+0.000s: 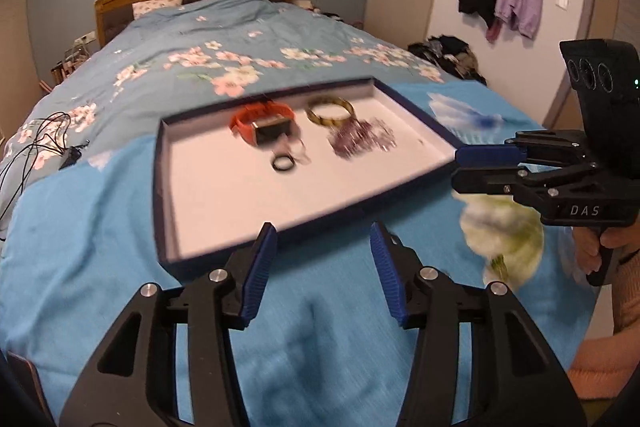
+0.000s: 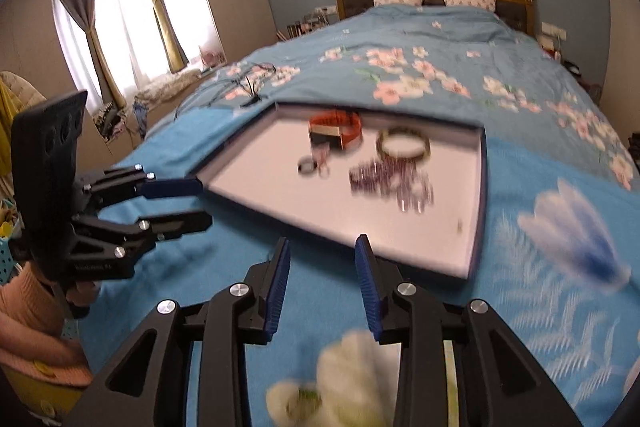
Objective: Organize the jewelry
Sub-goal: 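Move the left tool to the yellow-green glass pendant while the right tool reaches the gold chain bracelet, then grasp the yellow-green glass pendant with the left tool while the right tool grasps the gold chain bracelet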
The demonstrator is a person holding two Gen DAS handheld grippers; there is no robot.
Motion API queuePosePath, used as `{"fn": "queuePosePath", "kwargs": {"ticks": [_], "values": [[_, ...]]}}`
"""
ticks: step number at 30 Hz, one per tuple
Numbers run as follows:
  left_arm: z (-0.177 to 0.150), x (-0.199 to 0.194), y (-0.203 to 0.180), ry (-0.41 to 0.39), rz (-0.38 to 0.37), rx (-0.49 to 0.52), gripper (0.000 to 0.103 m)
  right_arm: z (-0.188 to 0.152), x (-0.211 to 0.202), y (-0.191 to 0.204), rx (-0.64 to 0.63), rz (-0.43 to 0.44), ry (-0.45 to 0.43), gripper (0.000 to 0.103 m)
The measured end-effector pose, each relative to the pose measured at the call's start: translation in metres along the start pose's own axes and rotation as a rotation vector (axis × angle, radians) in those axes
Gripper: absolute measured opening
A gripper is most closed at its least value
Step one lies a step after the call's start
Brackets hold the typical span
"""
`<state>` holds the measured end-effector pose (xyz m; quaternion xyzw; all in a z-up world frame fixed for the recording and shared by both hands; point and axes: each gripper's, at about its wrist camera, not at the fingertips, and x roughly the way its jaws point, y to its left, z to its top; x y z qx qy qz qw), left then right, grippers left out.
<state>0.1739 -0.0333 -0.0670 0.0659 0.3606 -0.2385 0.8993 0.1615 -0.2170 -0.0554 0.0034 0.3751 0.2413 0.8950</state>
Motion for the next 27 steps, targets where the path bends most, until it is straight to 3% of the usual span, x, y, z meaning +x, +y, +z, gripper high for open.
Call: {"fn": "queuePosePath", "kwargs": {"ticks": [12, 19, 27], "values": [[-0.038, 0.006, -0.037, 0.090, -0.106, 0.040, 0.052, -0.065, -0.018, 0.000, 0.043, -0.021, 0.095, 0.032], [-0.039, 0.015, -0.052, 0.114, -0.121, 0.043, 0.052, -0.073, -0.018, 0.002, 0.048, -0.032, 0.091, 0.032], [-0.033, 0.028, -0.052, 0.146, -0.113, 0.026, 0.042, -0.072, -0.013, 0.013, 0.004, -0.050, 0.092, 0.032]]}}
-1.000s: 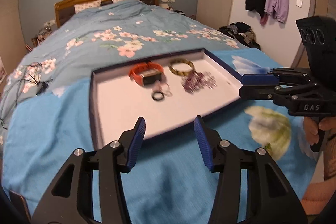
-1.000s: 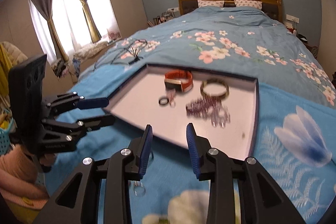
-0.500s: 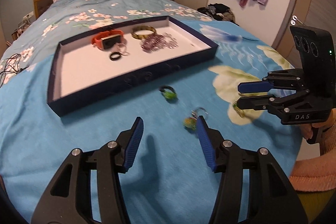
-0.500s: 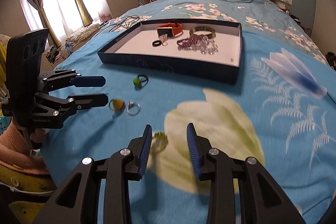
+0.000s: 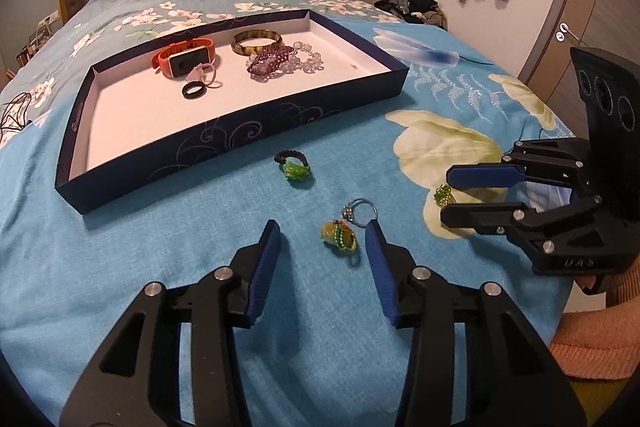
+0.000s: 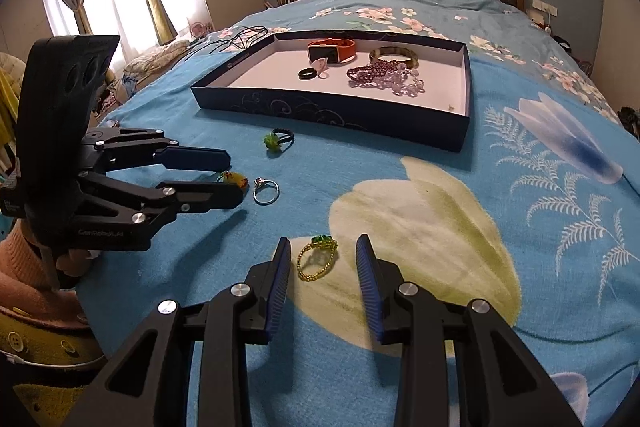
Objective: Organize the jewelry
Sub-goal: 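Grasp the yellow-green glass pendant with the left tool while the right tool grasps the gold chain bracelet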
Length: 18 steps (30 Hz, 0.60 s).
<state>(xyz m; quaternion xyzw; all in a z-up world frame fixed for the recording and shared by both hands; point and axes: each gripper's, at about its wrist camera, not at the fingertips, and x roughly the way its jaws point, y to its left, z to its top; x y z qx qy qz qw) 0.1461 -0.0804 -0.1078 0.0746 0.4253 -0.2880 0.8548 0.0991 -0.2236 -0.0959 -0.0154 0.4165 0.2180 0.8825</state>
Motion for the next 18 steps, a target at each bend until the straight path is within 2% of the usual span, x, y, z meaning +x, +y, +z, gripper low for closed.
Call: {"fn": "queuePosePath", "kwargs": {"ticks": [5, 14, 18], "values": [[0.0011, 0.0033, -0.0026, 0.006, 0.011, 0.014, 0.038, -0.0003, 0.0002, 0.0017, -0.012, -0.018, -0.002, 0.028], [-0.0002, 0.0037, -0.0038, 0.008, 0.009, 0.022, 0.019, -0.0009, 0.0009, 0.0036, -0.020, -0.024, 0.000, 0.016], [-0.0009, 0.0033, -0.0025, 0.006, 0.008, 0.019, 0.018, -0.0013, 0.0006, 0.0034, -0.020, -0.024, 0.000, 0.014]]}}
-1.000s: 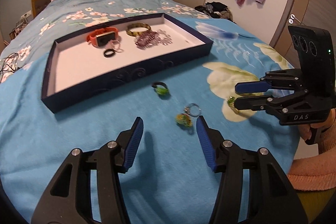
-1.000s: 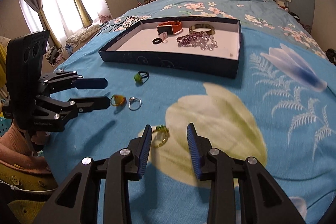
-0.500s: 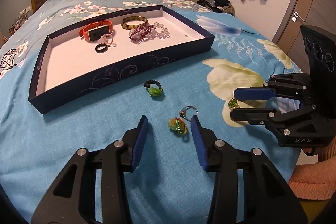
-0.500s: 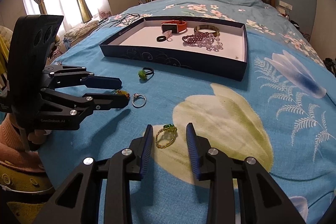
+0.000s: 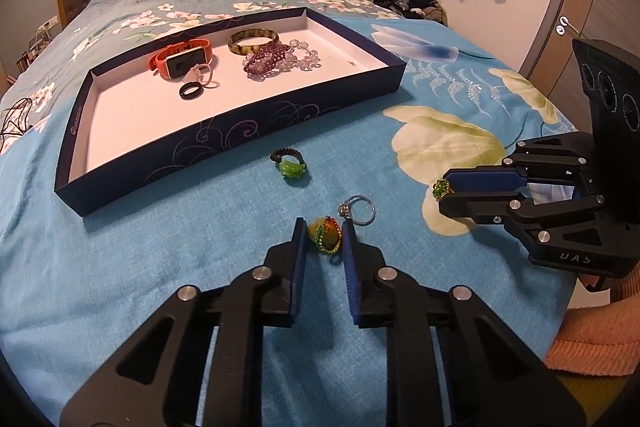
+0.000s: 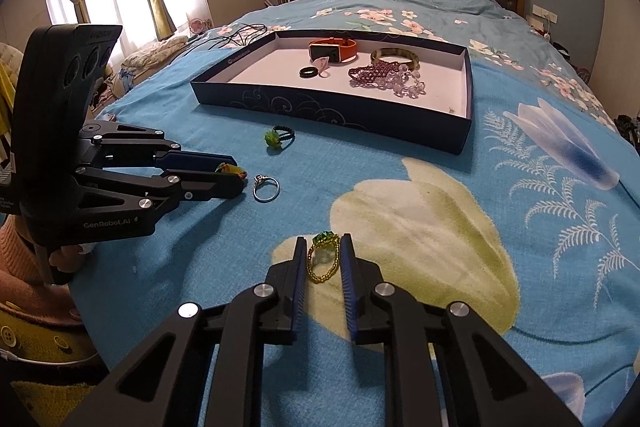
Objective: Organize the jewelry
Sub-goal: 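Grasp the yellow-green glass pendant with the left tool while the right tool grasps the gold chain bracelet, then carry the pendant into the box with the left tool while the right tool carries the gold chain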
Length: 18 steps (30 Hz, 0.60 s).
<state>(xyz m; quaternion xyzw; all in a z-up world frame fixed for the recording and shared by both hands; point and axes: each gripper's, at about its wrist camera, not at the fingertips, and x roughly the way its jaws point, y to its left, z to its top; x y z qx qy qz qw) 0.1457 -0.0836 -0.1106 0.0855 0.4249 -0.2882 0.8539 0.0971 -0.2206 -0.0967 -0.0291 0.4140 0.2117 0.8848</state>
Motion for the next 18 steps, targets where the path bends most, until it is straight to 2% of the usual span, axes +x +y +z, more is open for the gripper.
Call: {"fn": "queuePosePath", "kwargs": {"ticks": [18], "values": [[-0.008, -0.011, 0.014, -0.019, 0.017, -0.044, 0.016, 0.005, -0.002, 0.001, 0.001, -0.003, -0.022, 0.011]]}}
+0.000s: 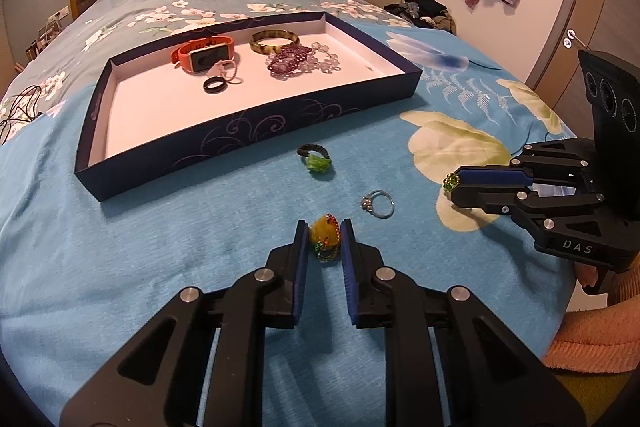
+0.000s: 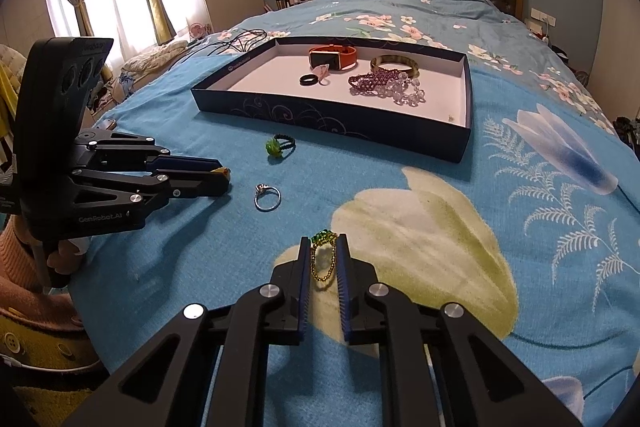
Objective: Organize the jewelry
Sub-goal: 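Carry the pendant into the box with the left tool while the right tool carries the gold chain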
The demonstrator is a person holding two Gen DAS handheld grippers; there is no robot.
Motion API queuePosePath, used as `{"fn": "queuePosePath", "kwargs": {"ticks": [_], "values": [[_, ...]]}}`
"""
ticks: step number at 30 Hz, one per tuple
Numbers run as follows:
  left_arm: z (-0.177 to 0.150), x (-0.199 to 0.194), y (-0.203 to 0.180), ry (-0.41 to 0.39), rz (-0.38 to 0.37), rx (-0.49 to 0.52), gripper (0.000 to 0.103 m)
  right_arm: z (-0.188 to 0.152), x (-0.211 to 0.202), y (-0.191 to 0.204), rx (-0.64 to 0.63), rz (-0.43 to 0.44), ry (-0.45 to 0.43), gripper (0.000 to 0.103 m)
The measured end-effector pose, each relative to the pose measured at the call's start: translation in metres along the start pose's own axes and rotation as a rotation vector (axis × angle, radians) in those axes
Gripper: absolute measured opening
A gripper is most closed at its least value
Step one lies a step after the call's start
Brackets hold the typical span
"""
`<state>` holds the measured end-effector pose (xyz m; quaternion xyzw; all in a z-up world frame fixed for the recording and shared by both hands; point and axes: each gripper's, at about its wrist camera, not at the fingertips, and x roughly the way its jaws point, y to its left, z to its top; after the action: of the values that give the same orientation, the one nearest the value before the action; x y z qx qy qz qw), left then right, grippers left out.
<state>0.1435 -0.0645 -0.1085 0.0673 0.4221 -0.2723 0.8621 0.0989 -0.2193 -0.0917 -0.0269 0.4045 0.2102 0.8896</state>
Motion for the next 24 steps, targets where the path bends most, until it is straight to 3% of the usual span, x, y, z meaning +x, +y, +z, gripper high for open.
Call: {"fn": "queuePosePath", "kwargs": {"ticks": [24], "values": [[0.034, -0.040, 0.028, -0.164, 0.067, -0.065, 0.016, 0.055, -0.010, 0.003, -0.009, 0.025, -0.170, 0.011]]}}
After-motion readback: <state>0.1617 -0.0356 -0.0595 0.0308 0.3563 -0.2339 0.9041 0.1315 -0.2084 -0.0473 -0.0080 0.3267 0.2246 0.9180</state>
